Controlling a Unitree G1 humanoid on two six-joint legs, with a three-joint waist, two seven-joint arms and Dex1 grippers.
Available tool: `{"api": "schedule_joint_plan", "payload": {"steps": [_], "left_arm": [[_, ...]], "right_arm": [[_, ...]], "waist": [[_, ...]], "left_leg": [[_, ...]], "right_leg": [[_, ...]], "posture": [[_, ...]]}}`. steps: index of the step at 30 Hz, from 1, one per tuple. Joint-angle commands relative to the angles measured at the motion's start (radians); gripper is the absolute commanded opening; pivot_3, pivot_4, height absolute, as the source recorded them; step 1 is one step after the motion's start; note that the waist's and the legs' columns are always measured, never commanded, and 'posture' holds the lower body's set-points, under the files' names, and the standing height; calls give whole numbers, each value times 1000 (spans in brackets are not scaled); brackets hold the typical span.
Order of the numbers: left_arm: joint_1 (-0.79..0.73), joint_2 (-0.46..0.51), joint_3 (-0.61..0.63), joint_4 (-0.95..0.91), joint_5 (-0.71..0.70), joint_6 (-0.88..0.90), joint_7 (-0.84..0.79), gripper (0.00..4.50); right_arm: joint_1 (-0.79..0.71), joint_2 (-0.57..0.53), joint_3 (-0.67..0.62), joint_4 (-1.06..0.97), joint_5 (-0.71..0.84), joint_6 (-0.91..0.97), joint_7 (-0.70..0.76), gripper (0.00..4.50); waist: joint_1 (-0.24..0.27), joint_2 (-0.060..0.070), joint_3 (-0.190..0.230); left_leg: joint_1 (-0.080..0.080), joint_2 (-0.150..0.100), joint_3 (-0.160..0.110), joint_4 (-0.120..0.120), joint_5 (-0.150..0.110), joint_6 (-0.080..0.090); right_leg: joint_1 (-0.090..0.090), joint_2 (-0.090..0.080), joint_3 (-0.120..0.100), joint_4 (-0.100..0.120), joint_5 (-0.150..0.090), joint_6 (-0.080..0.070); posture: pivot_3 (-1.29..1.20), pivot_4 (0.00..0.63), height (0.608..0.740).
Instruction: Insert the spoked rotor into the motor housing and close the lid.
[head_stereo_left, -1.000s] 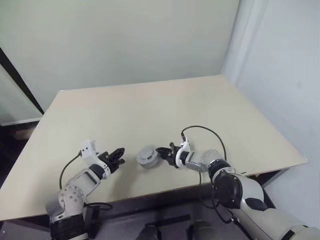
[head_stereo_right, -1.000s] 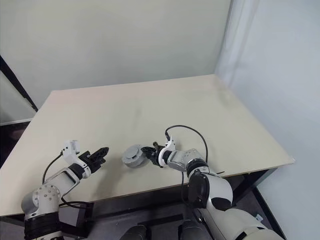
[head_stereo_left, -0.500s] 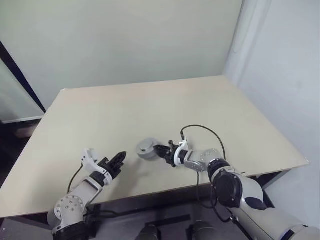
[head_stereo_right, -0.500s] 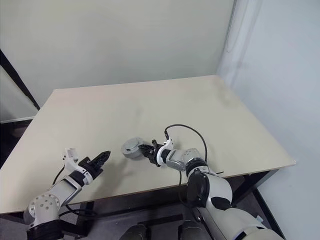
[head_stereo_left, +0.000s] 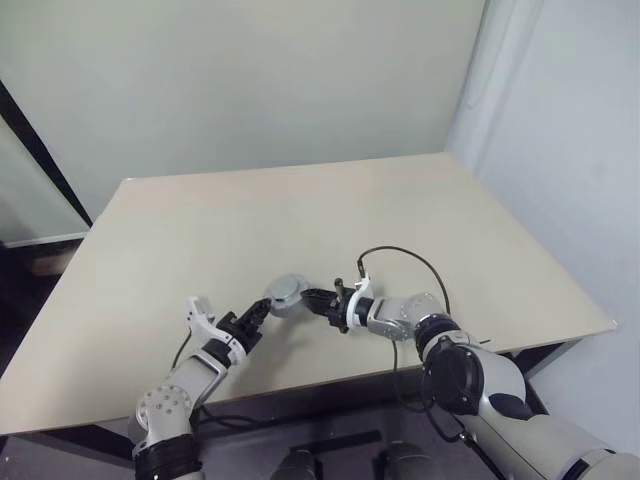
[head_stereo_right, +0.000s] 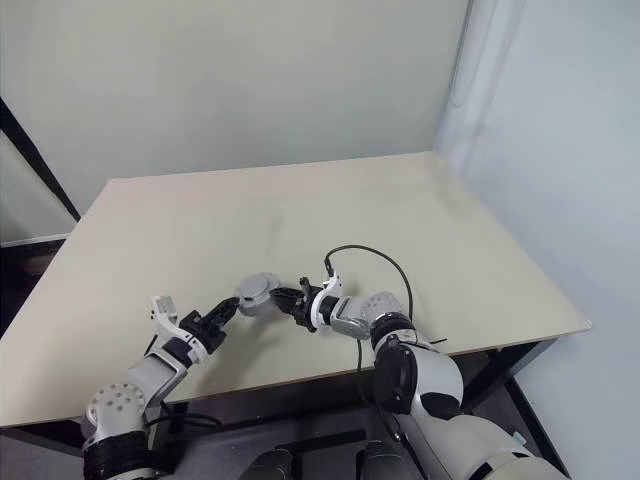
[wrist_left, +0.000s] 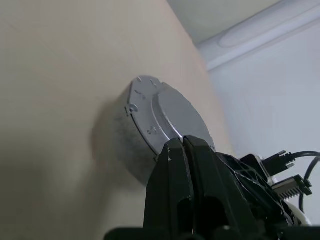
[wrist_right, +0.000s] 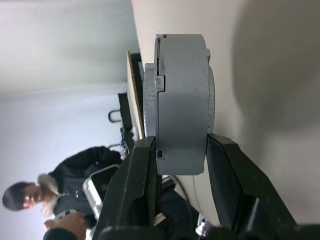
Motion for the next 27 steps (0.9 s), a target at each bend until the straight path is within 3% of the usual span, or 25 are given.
{"api": "schedule_joint_plan", "payload": {"steps": [1, 7, 10, 20, 27], "left_arm": [[-34, -6, -12, 11, -31, -17, -20, 0], [-43, 9, -32, 46, -48, 18, -65, 0], [-26, 21, -22, 36, -65, 19, -88, 866], [63, 60, 21, -45, -180, 64, -66, 4346], [105, 49, 26, -45, -201, 39, -31, 4500]], "right_arm": [[-55, 36, 0, -56, 48, 29, 55, 1217], [-51, 40, 13, -71, 46, 38, 56, 1217], [-49, 39, 16, -74, 47, 36, 55, 1217], [-58, 21, 5, -71, 60, 15, 47, 1216], [-65, 17, -2, -70, 71, 11, 45, 1216]], "waist": [[0, 0, 0], [0, 0, 0], [0, 0, 0], [0, -1, 0], [0, -1, -1]], "left_leg": [[0, 0, 0, 0, 0, 0], [0, 0, 0, 1, 0, 0], [0, 0, 0, 1, 0, 0], [1, 0, -1, 1, 0, 0], [1, 0, -1, 3, 0, 0]], "right_leg": [[0, 0, 0, 0, 0, 0], [1, 0, 0, 0, 0, 1], [1, 0, 0, 1, 0, 1], [1, 0, 0, 1, 0, 0], [2, 0, 0, 1, 0, 0]], "posture": [[0, 0, 740], [0, 0, 740], [0, 0, 740], [0, 0, 740], [0, 0, 740]]}}
